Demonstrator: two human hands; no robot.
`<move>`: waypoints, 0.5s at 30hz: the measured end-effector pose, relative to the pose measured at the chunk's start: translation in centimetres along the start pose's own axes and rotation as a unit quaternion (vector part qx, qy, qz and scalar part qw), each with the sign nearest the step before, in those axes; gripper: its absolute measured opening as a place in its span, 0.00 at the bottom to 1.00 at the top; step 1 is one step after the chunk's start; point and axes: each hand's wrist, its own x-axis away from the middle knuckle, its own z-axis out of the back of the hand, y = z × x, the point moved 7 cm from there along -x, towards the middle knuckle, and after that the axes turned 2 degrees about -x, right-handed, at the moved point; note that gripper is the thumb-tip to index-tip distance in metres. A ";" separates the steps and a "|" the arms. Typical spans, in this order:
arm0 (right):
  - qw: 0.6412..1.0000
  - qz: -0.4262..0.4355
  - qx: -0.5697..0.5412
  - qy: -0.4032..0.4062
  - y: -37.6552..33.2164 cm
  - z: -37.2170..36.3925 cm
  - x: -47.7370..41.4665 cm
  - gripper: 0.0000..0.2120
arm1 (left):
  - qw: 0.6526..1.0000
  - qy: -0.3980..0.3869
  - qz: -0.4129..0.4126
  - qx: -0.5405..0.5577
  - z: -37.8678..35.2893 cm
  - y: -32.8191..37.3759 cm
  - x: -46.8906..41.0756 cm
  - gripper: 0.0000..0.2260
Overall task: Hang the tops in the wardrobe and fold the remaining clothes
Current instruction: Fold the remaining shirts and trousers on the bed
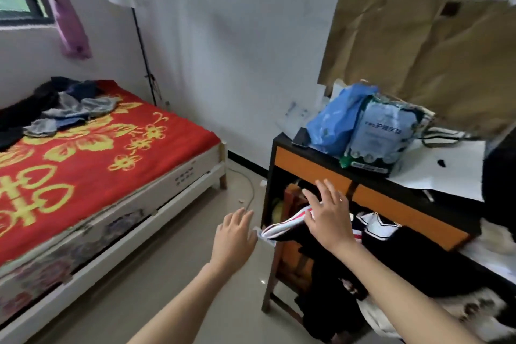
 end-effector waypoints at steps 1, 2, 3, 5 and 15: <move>0.999 -0.052 0.008 -0.008 2.6 0.7 1.1 0.18 | 0.999 -0.014 -0.030 -0.008 -0.4 1.9 -0.8 0.24; 0.996 -0.087 0.011 -0.031 4.3 0.9 1.9 0.22 | 0.998 -0.027 -0.052 -0.018 -0.7 3.3 -1.1 0.25; 0.991 -0.125 0.012 -0.048 5.8 1.3 2.8 0.26 | 0.996 -0.043 -0.077 -0.029 -1.1 4.7 -1.4 0.26; 0.972 -0.204 0.047 -0.103 8.9 1.1 5.0 0.30 | 0.987 -0.074 -0.135 -0.035 -2.0 8.0 -1.9 0.29; 0.951 -0.252 0.067 -0.169 12.0 0.0 7.9 0.29 | 0.946 -0.132 -0.283 -0.088 -6.9 15.3 -5.9 0.32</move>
